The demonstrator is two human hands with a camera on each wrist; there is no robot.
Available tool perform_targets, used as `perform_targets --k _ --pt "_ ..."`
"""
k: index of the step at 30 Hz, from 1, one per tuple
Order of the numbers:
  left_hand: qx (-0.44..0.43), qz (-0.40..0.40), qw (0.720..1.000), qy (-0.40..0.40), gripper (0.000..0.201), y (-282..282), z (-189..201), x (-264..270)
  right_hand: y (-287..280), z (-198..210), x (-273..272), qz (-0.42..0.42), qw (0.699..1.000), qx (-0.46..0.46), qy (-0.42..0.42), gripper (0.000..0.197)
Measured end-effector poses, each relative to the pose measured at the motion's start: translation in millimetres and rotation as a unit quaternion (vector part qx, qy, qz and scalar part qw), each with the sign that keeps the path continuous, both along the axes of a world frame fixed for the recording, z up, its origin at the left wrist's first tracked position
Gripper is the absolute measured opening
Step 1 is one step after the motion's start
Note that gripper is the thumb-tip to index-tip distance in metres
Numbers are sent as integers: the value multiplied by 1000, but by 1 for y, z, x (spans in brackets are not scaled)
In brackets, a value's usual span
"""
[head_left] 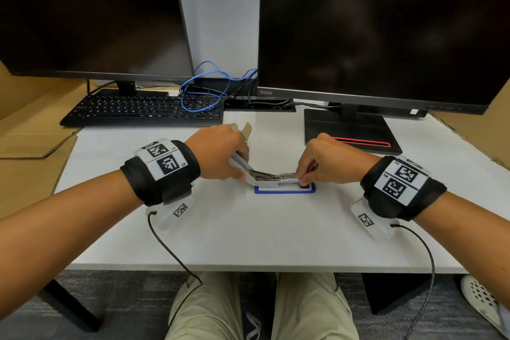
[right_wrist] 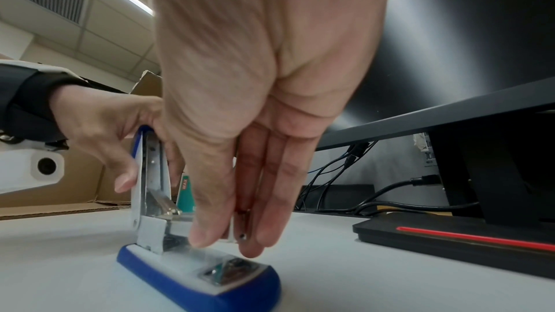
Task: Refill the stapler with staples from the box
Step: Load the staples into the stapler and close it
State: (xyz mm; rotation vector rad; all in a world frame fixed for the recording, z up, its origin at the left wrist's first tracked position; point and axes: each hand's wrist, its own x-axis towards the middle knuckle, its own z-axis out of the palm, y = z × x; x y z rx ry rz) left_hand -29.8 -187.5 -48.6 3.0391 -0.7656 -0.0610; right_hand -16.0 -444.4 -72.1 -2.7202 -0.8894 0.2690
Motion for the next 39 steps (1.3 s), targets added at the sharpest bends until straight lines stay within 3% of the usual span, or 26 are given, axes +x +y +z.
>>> perform_targets --k 10,16,25,32,35,39 --pt "-99 12 994 33 49 -15 12 1 0 -1 0 1 1000 -1 -2 21" --pt "-211 17 977 30 52 -39 2 -3 0 -1 -4 0 1000 -6 -5 20" --pt "-167 12 985 49 34 -43 -13 3 0 -2 -5 -17 1000 -7 -3 21" --pt "-132 21 986 96 30 -36 -27 2 -1 -2 -7 -20 1000 8 0 20" --pt "-114 19 990 84 18 -40 -28 2 -1 -2 -7 -27 1000 11 4 20" --pt "-81 26 994 74 30 -44 -27 3 -5 -4 -9 -40 999 36 4 17"
